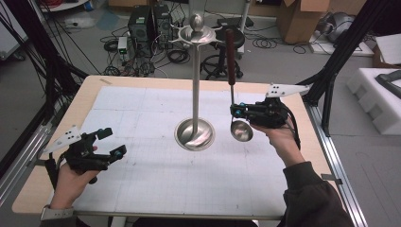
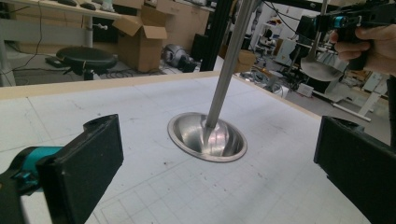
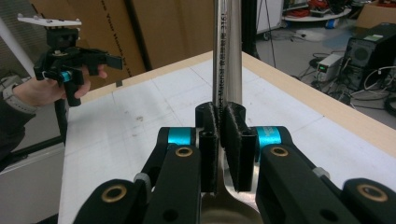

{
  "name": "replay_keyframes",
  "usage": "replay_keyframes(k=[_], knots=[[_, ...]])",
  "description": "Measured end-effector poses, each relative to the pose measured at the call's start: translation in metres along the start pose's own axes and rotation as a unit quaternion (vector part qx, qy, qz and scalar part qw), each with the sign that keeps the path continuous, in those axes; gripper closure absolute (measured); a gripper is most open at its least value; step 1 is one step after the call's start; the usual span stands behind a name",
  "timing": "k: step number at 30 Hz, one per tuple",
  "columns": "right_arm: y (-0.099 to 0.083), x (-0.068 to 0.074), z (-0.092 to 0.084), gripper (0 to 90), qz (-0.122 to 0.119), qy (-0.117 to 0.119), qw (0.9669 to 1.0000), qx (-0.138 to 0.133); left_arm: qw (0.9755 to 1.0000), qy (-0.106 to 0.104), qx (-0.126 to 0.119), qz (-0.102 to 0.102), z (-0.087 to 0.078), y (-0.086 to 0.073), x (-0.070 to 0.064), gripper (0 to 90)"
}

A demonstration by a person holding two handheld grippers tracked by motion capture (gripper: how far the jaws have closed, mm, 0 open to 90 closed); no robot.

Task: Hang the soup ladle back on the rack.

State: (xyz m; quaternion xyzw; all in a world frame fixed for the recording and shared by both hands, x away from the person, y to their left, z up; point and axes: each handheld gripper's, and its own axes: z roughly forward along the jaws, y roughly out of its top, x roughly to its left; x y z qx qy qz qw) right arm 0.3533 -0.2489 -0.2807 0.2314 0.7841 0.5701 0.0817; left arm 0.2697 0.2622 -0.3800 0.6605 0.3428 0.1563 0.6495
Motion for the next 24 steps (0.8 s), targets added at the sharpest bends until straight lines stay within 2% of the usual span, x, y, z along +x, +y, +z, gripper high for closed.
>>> replay_keyframes(k=[24], knots=[[0.003, 0.002, 0.021, 84.1, -0.008, -0.006, 0.9999, 0.011, 1.0, 0.002, 0.0, -0.002, -0.002, -0.002, 0.002, 1.9]])
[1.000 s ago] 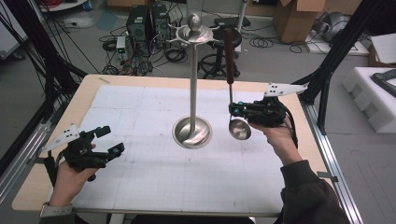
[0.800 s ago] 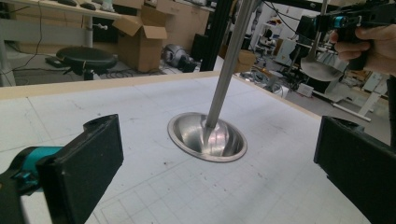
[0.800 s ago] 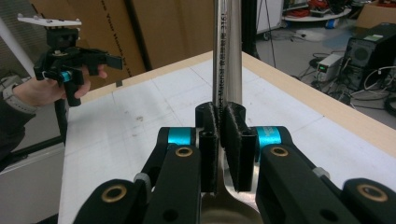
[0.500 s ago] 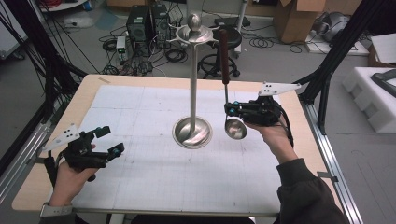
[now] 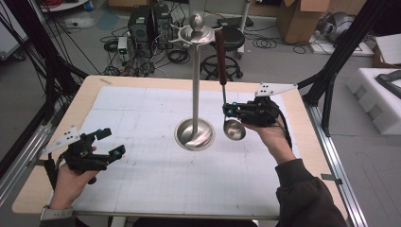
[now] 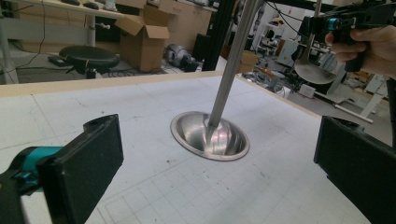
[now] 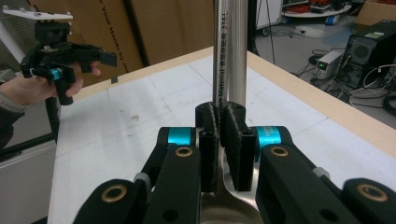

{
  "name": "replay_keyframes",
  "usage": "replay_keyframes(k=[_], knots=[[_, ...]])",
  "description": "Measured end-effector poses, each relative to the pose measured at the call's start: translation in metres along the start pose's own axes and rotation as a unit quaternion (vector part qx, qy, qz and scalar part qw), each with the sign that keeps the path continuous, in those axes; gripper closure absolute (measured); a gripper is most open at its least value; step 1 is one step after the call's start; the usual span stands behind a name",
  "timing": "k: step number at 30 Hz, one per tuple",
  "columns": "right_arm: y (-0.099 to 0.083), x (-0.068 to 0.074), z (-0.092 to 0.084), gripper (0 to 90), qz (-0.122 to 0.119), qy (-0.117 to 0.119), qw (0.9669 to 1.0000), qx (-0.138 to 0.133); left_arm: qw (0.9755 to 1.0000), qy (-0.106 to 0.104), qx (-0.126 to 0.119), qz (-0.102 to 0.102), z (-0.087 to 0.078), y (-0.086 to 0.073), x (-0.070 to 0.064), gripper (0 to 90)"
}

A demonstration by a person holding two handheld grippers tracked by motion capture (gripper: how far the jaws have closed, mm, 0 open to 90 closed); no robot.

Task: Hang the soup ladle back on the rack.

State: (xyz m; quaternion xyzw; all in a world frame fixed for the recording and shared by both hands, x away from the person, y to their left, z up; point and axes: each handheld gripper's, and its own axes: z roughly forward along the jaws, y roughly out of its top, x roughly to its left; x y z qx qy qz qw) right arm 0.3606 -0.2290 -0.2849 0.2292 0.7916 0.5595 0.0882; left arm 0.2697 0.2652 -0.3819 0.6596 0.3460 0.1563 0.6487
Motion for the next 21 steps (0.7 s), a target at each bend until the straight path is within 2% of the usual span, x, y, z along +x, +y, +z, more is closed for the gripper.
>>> replay_keyframes(k=[9, 13, 21], knots=[[0.001, 0.0, 0.007, 84.1, 0.0, 0.0, 1.0, 0.003, 1.0, 0.0, 0.0, -0.002, 0.0, 0.0, 0.0, 1.8], [0.0, -0.001, 0.012, 84.1, 0.007, 0.003, 0.9999, 0.014, 1.0, -0.003, -0.002, -0.003, 0.0, 0.0, 0.0, 1.9], [0.001, -0.001, 0.021, 84.0, 0.003, 0.003, 0.9998, 0.02, 1.0, -0.003, -0.004, -0.003, -0.002, 0.001, 0.0, 1.8]])
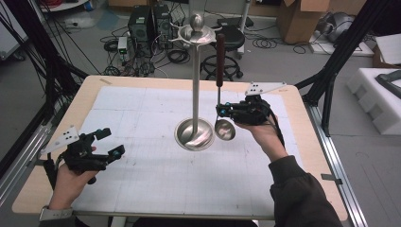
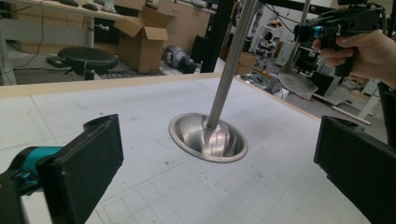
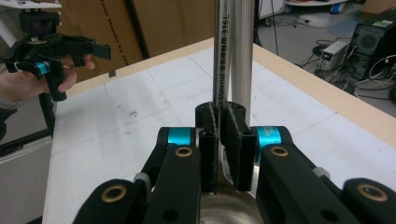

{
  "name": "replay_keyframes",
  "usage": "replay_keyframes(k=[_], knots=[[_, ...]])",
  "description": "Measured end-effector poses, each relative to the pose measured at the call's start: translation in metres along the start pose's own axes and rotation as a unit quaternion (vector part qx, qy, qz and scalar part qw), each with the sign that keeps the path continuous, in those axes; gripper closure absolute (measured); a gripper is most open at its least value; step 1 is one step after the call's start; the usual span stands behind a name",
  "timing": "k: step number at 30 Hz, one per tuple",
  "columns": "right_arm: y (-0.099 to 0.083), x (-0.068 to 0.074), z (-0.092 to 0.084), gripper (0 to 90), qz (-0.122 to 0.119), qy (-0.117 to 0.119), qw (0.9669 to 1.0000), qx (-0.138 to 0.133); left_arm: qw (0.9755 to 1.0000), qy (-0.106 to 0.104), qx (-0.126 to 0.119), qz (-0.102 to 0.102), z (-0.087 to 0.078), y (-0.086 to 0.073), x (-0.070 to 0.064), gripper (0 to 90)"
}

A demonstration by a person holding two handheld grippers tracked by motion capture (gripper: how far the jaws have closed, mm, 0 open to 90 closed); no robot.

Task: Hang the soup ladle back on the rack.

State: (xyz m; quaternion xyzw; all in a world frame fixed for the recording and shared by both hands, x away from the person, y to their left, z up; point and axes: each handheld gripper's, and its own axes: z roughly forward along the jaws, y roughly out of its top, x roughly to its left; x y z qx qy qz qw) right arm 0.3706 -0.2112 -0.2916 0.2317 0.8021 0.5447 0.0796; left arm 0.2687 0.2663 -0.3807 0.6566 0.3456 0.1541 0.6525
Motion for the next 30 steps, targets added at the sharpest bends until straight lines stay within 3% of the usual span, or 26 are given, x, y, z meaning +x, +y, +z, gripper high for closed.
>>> replay_keyframes(k=[9, 15, 17, 20, 22, 24, 30], knots=[[0.004, 0.003, 0.017, 83.9, 0.003, 0.004, 1.0, -0.001, 1.0, -0.001, 0.0, 0.0, 0.0, 0.0, 0.0, 1.9], [0.004, 0.004, 0.024, 82.0, -0.005, -0.012, 0.9998, -0.011, 1.0, -0.001, -0.002, 0.001, -0.001, 0.0, 0.0, 1.8], [0.003, 0.004, 0.023, 72.9, -0.009, -0.017, 0.9997, -0.018, 1.0, -0.002, -0.003, 0.001, -0.001, 0.0, 0.0, 1.9], [0.001, 0.004, 0.02, 67.1, -0.004, -0.024, 0.9995, -0.021, 1.0, -0.001, -0.002, 0.001, -0.001, 0.0, -0.001, 1.9], [-0.005, 0.001, 0.014, 56.0, 0.004, -0.032, 0.999, -0.03, 1.0, -0.001, -0.002, 0.002, -0.001, 0.0, -0.001, 1.9], [-0.007, 0.001, 0.011, 53.1, 0.006, -0.035, 0.9989, -0.032, 1.0, 0.0, -0.002, 0.002, -0.001, 0.001, -0.001, 1.9], [-0.022, -0.001, -0.003, 26.1, -0.002, -0.053, 0.9977, -0.042, 1.0, -0.001, -0.001, 0.001, -0.001, 0.0, -0.001, 1.9]])
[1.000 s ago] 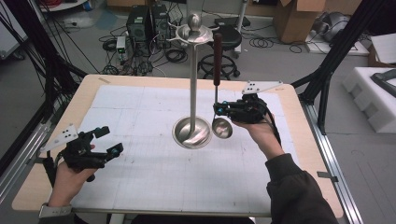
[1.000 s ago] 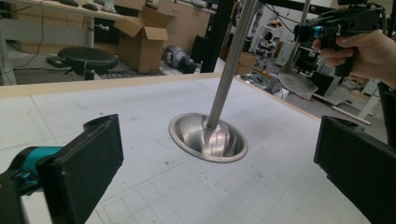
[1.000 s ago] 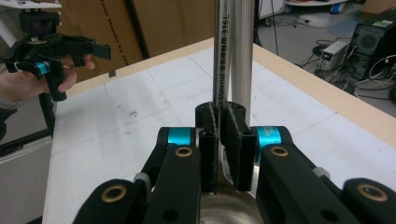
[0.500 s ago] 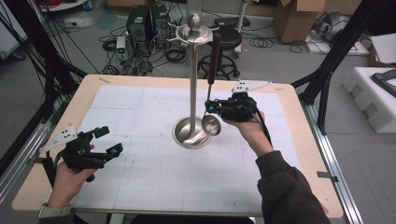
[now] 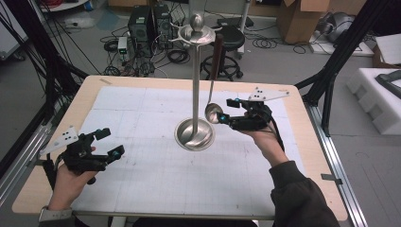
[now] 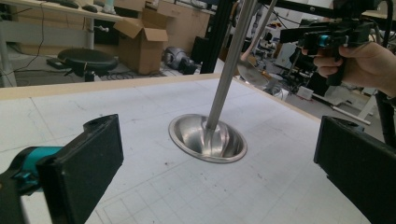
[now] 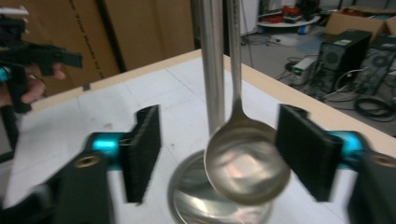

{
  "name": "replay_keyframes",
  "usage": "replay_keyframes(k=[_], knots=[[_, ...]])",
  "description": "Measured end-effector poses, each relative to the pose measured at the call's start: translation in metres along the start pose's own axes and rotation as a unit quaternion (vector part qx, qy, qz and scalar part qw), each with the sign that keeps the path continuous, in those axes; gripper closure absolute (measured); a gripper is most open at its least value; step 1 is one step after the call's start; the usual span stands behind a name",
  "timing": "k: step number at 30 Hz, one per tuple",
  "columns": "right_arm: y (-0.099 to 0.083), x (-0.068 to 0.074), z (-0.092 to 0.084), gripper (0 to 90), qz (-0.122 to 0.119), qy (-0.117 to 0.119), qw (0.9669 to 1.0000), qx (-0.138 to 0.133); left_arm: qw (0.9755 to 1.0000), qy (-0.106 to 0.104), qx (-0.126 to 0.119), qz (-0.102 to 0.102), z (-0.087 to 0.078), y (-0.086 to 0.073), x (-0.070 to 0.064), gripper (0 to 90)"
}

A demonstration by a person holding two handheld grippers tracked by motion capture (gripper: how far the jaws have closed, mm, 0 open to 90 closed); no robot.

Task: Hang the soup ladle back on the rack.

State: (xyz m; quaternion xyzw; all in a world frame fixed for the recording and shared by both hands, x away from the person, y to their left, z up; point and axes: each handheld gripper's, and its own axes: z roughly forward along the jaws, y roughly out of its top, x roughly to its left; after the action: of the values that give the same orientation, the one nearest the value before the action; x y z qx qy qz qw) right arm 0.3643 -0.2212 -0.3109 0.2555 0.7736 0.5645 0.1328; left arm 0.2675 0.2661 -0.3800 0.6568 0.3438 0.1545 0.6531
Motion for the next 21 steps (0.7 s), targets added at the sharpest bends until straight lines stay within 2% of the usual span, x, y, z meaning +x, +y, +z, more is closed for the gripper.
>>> replay_keyframes(k=[2, 4, 5, 12, 16, 21], knots=[[-0.004, 0.0, -0.004, 13.6, -0.002, -0.003, 1.0, -0.001, 1.0, 0.001, 0.001, 0.001, 0.0, 0.0, 0.0, 1.9], [-0.007, 0.001, -0.008, 7.3, -0.001, 0.0, 1.0, 0.002, 1.0, 0.003, 0.001, 0.0, 0.0, 0.0, 0.0, 1.9], [-0.007, 0.002, -0.009, 0.4, -0.003, -0.004, 1.0, 0.003, 1.0, 0.002, 0.0, 0.0, 0.0, 0.0, 0.0, 1.9], [-0.014, 0.005, -0.02, 0.0, -0.009, 0.005, 0.9999, -0.007, 1.0, 0.003, 0.0, 0.001, 0.001, 0.0, 0.0, 1.9], [-0.019, 0.005, -0.028, 0.0, -0.018, 0.002, 0.9998, -0.004, 1.0, 0.003, 0.002, 0.002, 0.002, 0.0, -0.001, 1.9], [-0.028, 0.002, -0.041, 0.0, -0.016, 0.0, 0.9998, -0.012, 1.0, 0.001, 0.0, 0.002, 0.002, -0.001, -0.001, 1.9]])
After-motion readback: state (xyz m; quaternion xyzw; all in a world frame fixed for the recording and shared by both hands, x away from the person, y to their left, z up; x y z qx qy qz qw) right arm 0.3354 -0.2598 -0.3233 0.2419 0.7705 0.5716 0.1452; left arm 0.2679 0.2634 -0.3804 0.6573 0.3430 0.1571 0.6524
